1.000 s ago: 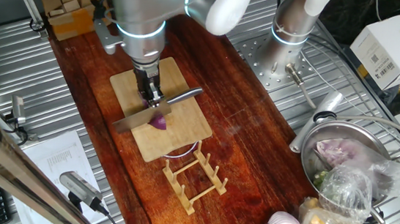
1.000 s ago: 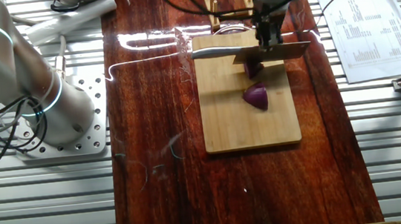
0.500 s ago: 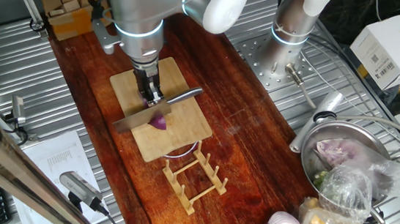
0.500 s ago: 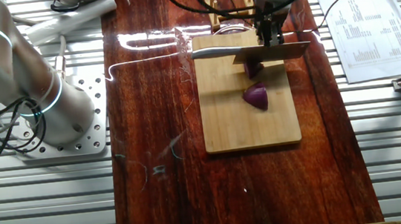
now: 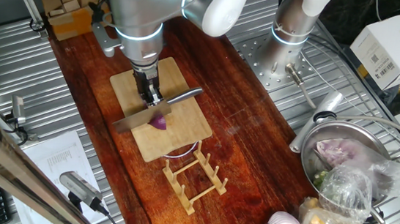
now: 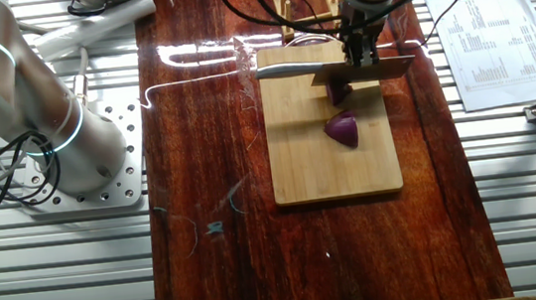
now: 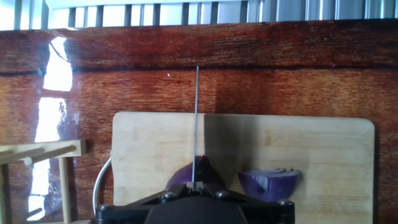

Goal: Chop the onions

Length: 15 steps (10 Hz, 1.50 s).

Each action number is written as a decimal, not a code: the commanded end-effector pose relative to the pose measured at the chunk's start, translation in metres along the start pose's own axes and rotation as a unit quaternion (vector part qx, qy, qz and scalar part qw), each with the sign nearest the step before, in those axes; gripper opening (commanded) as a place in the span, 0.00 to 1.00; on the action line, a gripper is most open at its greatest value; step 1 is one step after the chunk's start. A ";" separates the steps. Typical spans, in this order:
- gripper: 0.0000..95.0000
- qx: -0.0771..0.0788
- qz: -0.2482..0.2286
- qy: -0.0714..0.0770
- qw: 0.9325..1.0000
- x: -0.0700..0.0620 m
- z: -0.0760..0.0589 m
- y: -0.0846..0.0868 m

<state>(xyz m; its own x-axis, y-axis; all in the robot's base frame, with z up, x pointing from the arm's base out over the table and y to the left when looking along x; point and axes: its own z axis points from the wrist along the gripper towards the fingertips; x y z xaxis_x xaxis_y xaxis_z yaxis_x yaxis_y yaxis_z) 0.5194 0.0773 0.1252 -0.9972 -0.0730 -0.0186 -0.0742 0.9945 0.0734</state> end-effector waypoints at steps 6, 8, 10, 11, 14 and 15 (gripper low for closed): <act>0.00 -0.004 0.000 -0.004 1.000 -0.001 0.003 0.000; 0.00 -0.005 0.000 -0.004 1.000 -0.002 0.003 0.001; 0.00 -0.005 0.000 -0.004 1.000 -0.002 0.004 0.001; 0.00 -0.005 0.000 -0.004 1.000 -0.002 0.005 0.002; 0.00 -0.003 0.001 -0.004 1.000 -0.003 0.009 0.003; 0.00 -0.004 0.001 -0.004 1.000 -0.003 0.009 0.003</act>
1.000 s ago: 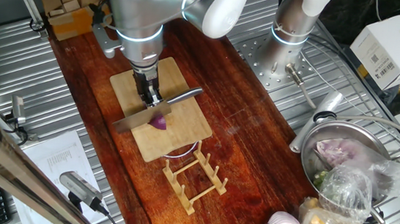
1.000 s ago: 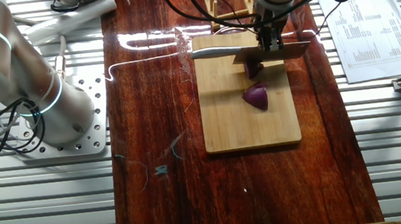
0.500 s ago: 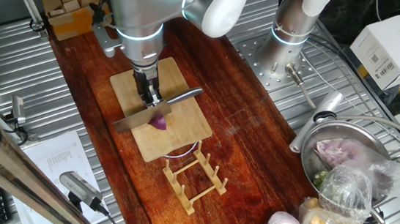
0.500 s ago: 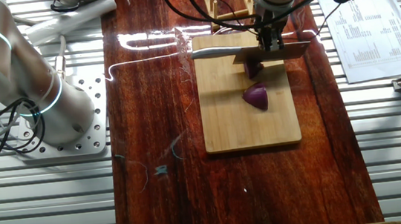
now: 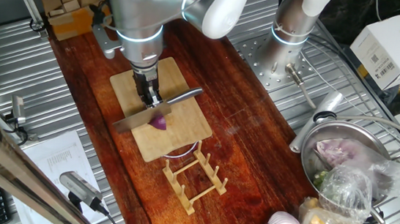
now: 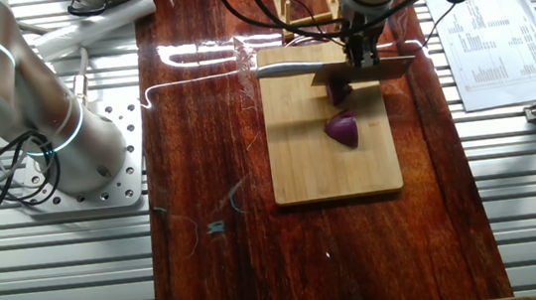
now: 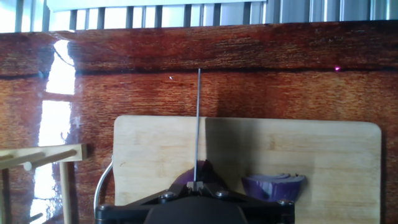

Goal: Chop the onions

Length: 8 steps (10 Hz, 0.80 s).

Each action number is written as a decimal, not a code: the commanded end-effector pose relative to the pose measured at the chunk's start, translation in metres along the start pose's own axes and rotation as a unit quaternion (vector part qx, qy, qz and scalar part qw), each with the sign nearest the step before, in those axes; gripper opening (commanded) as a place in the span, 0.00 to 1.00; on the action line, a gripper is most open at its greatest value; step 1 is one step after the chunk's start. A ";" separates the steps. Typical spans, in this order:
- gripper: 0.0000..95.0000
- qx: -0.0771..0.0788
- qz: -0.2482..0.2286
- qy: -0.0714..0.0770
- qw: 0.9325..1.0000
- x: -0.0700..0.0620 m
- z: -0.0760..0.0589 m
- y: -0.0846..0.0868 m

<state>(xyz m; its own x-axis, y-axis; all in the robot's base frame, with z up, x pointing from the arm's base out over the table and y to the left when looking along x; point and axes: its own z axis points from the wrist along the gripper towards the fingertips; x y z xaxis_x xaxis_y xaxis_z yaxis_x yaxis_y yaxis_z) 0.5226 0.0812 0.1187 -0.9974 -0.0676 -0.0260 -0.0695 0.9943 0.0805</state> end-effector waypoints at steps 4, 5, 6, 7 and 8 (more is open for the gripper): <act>0.00 -0.001 -0.006 -0.006 1.000 0.004 0.005 -0.001; 0.00 0.000 -0.006 -0.006 1.000 0.004 0.006 -0.002; 0.00 0.000 -0.006 -0.007 1.000 0.004 0.010 -0.002; 0.00 0.000 -0.006 -0.008 1.000 0.005 0.014 -0.002; 0.00 0.001 -0.006 -0.008 1.000 0.006 0.016 -0.003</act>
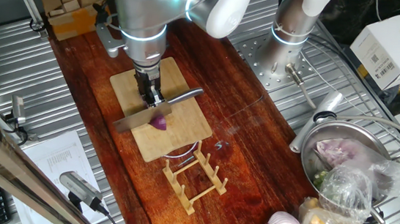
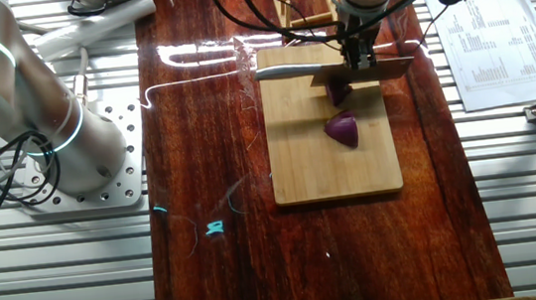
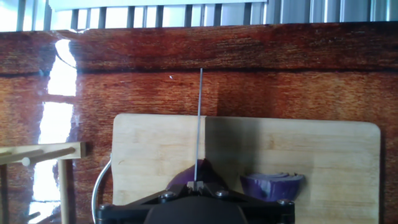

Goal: Chop the onions

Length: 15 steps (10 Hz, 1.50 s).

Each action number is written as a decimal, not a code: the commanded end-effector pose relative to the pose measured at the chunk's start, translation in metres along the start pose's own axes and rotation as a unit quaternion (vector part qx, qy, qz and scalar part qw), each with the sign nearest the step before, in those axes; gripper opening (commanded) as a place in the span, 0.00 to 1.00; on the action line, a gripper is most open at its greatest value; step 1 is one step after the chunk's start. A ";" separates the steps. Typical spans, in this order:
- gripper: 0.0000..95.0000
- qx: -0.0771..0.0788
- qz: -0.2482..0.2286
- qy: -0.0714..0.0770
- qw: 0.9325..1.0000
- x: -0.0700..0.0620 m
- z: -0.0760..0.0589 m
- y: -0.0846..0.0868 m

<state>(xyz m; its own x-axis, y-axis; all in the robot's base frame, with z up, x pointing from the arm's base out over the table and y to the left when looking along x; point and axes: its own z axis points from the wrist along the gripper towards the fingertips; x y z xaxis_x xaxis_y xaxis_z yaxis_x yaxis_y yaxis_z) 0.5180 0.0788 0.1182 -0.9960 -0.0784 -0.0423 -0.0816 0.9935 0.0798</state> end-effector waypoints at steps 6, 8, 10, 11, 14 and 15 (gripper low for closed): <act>0.00 0.002 -0.003 -0.002 1.000 0.003 0.031 0.002; 0.00 0.002 -0.005 -0.002 1.000 0.004 0.030 0.002; 0.00 0.002 -0.004 -0.001 1.000 0.003 0.027 0.002; 0.00 0.003 -0.004 0.001 1.000 0.003 0.023 0.003; 0.00 0.001 -0.002 0.010 1.000 0.003 0.006 0.006; 0.00 0.001 -0.001 0.012 1.000 0.003 0.001 0.007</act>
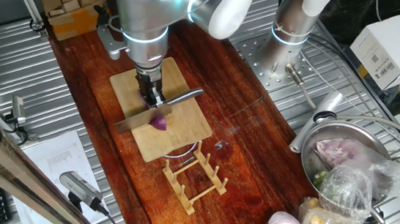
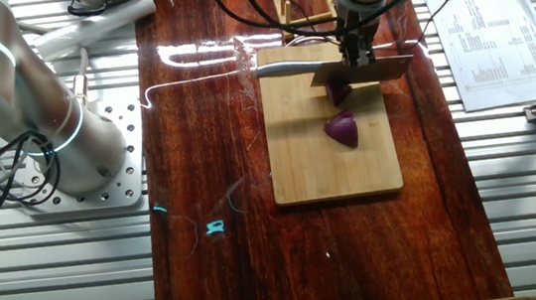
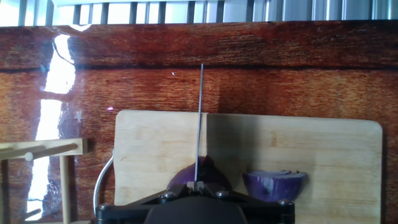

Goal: Chop the onions

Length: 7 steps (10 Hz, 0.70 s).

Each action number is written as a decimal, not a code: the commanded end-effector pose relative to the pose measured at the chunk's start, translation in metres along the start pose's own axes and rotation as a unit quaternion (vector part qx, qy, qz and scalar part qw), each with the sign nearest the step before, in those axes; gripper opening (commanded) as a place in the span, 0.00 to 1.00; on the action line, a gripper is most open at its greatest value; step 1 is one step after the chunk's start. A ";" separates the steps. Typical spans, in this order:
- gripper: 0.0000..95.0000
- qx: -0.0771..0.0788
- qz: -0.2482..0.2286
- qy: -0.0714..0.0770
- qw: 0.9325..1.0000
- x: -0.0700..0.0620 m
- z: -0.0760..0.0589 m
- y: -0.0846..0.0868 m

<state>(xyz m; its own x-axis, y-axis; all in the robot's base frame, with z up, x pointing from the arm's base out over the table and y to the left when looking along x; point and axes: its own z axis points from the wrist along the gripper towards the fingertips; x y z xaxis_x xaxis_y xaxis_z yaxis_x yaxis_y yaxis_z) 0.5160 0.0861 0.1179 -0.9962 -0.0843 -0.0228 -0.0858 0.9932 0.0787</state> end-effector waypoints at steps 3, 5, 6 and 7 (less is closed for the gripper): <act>0.00 0.000 0.003 0.005 1.000 0.001 -0.003 -0.001; 0.00 0.000 0.003 0.005 1.000 0.001 -0.003 -0.001; 0.00 0.000 0.002 0.005 1.000 0.002 -0.003 -0.001; 0.00 -0.001 0.001 0.005 1.000 0.002 -0.004 -0.001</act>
<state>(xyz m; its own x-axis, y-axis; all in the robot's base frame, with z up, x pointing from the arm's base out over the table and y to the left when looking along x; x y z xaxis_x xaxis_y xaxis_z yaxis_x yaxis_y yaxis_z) 0.5147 0.0847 0.1205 -0.9965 -0.0828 -0.0134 -0.0836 0.9932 0.0807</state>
